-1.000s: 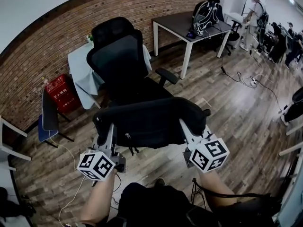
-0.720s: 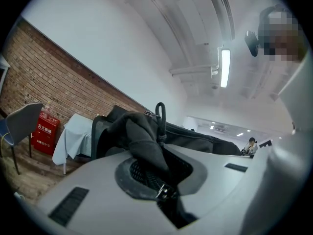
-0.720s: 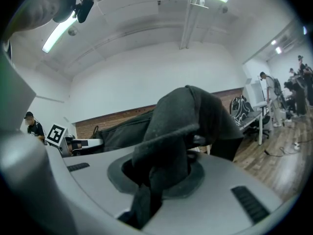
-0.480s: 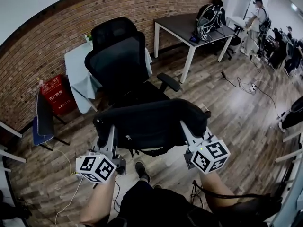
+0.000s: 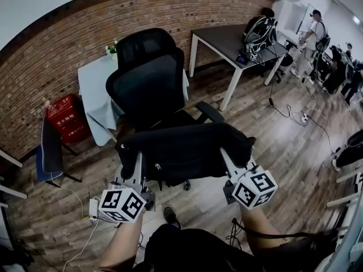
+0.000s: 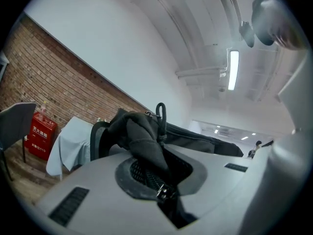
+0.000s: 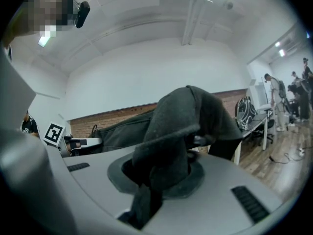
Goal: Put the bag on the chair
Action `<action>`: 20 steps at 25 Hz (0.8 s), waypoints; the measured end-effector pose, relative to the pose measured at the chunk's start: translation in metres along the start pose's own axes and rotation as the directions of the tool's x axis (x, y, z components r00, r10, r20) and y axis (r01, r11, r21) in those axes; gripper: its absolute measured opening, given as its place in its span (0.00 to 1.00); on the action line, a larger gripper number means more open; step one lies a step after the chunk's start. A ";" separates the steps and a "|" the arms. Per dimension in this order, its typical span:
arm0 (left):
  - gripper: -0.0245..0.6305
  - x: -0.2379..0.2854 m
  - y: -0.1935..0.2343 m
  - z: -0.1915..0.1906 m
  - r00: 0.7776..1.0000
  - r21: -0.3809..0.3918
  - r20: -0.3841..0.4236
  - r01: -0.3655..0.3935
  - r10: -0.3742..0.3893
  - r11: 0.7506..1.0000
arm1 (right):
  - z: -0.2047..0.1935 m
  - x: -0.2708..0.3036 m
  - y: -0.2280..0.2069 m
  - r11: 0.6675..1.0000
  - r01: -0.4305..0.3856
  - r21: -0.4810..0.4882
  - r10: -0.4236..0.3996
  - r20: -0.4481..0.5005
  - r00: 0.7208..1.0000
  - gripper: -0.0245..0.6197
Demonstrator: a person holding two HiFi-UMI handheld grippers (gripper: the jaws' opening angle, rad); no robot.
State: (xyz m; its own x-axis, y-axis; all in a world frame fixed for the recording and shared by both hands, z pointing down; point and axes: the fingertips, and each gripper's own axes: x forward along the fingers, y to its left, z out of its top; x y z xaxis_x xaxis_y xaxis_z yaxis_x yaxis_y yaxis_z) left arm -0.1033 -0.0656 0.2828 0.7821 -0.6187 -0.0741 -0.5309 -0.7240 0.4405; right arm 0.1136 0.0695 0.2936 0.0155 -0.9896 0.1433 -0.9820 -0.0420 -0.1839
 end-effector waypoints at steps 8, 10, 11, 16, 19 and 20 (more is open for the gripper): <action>0.08 0.035 0.034 0.015 1.000 -0.034 0.010 0.012 -0.012 0.999 | 0.020 0.059 -0.005 0.999 0.027 -0.031 -0.028 -0.031 0.999 0.13; 0.08 0.041 0.041 0.019 1.000 -0.035 0.020 0.016 -0.015 0.999 | 0.023 0.071 -0.006 0.999 0.027 -0.034 -0.029 -0.033 0.999 0.13; 0.08 0.044 0.044 0.020 1.000 -0.040 0.027 0.015 -0.014 0.999 | 0.025 0.077 -0.007 0.999 0.027 -0.038 -0.028 -0.036 0.999 0.13; 0.08 0.053 0.052 0.024 0.999 -0.057 0.046 -0.005 0.008 0.998 | 0.033 0.101 -0.013 0.998 -0.001 -0.063 -0.002 -0.040 0.999 0.13; 0.08 0.063 0.056 0.028 0.998 -0.042 0.055 -0.022 0.024 0.999 | 0.038 0.116 -0.018 0.998 -0.014 -0.063 0.011 -0.041 0.999 0.13; 0.08 0.066 0.058 0.028 0.998 -0.035 0.057 -0.031 0.033 0.999 | 0.037 0.122 -0.021 0.998 -0.022 -0.060 0.019 -0.041 0.999 0.13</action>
State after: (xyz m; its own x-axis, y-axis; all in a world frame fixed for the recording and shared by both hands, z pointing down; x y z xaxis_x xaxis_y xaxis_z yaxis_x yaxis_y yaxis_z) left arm -0.0915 -0.1563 0.2785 0.7440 -0.6589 -0.1105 -0.5433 -0.6929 0.4740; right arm 0.1430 -0.0551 0.2784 -0.0114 -0.9837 0.1796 -0.9917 -0.0120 -0.1284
